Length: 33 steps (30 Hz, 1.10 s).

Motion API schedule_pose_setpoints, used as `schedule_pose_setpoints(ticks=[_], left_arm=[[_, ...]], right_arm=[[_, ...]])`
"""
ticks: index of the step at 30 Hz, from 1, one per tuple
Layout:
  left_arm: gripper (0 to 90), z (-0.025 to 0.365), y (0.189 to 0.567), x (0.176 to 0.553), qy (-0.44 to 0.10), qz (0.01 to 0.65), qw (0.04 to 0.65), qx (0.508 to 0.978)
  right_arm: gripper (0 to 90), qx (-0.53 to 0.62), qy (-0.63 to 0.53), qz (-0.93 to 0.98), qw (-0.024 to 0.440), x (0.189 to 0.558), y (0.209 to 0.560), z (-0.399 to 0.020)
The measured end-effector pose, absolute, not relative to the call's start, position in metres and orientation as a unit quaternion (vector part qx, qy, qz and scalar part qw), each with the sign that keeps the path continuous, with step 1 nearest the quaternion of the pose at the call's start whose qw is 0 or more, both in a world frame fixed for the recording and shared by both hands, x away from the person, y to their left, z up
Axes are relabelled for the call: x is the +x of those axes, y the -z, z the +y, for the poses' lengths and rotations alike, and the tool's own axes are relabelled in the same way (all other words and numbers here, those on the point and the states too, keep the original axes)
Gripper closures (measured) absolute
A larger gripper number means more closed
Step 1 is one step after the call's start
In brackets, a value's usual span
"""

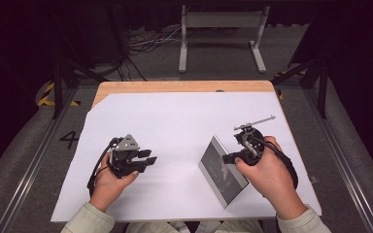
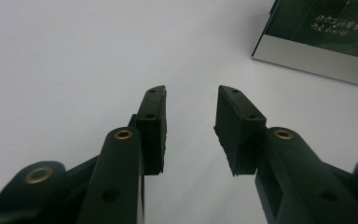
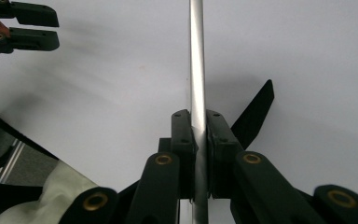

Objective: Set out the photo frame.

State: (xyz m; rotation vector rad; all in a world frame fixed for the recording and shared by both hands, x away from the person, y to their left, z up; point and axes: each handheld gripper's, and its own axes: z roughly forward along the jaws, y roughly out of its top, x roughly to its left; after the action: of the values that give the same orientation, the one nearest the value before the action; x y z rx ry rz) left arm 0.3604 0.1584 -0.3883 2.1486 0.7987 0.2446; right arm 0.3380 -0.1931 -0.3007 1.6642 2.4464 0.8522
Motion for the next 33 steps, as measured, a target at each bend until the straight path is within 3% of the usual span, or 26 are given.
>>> schedule_pose_setpoints(ticks=[7, 25, 33], left_arm=[[64.2, 0.161, 0.387, 0.361, -0.097, 0.317, 0.408, 0.851], [64.2, 0.171, 0.386, 0.358, -0.101, 0.331, 0.412, 0.843], [64.1, 0.180, 0.386, 0.355, -0.106, 0.345, 0.413, 0.836]], right_arm=[[84.4, 0.515, -0.281, 0.809, 0.019, 0.340, 0.293, -0.197], [84.4, 0.378, -0.254, 0.889, 0.051, 0.352, 0.255, -0.183], [84.4, 0.327, -0.254, 0.909, 0.040, 0.363, 0.246, -0.177]])
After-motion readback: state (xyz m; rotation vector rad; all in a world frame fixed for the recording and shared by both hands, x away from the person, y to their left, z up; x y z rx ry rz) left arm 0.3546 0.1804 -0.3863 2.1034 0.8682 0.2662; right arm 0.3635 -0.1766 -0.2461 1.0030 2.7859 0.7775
